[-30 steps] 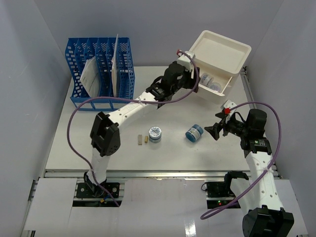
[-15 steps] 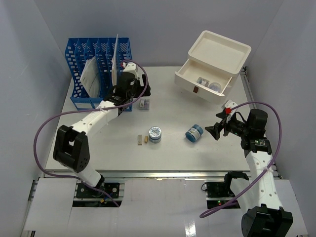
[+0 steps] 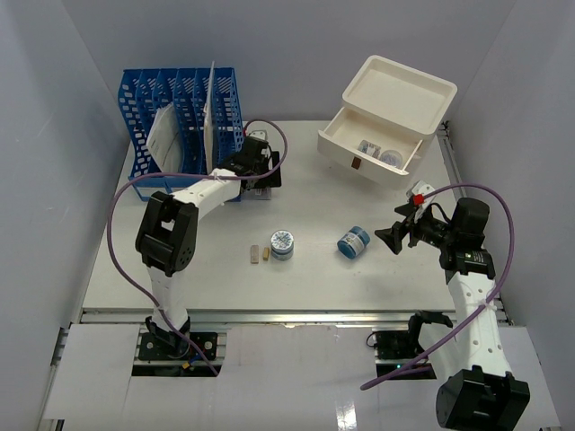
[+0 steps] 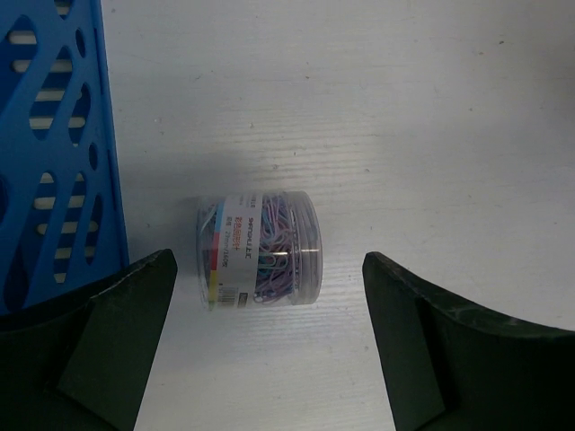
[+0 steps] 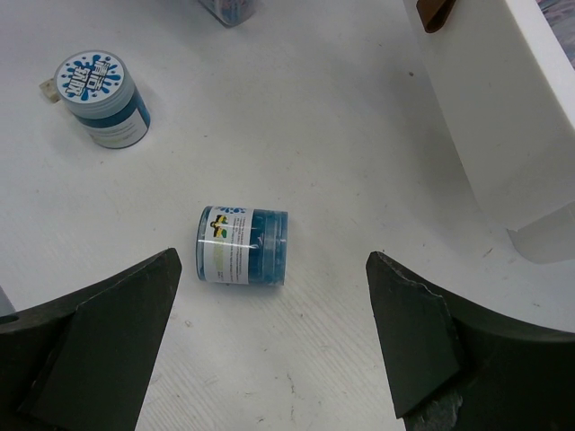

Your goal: Organize the desk

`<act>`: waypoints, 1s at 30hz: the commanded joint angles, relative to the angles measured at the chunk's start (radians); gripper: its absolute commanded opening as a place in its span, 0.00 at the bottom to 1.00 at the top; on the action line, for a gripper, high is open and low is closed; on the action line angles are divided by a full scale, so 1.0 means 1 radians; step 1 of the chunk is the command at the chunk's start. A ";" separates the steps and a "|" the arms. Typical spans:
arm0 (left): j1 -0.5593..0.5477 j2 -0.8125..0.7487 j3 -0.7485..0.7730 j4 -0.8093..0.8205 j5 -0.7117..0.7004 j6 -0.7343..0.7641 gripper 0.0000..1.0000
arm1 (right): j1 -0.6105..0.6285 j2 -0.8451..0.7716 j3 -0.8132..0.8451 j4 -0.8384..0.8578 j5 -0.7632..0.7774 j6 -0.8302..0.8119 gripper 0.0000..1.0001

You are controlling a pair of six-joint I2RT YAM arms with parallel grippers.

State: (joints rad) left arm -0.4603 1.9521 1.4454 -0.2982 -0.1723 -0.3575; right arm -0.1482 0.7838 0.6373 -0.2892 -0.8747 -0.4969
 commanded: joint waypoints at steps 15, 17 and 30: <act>-0.019 -0.019 0.026 0.005 0.024 -0.026 0.52 | -0.004 0.002 -0.009 0.018 -0.026 0.014 0.90; -0.020 -0.046 0.019 0.013 0.043 -0.034 0.47 | -0.005 0.001 -0.010 0.019 -0.026 0.014 0.90; -0.037 -0.337 -0.023 0.451 0.305 -0.244 0.26 | -0.006 0.008 -0.008 0.018 -0.028 0.014 0.90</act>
State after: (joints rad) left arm -0.4824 1.6814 1.3690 -0.0960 -0.0149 -0.4909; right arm -0.1497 0.7882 0.6373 -0.2891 -0.8786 -0.4965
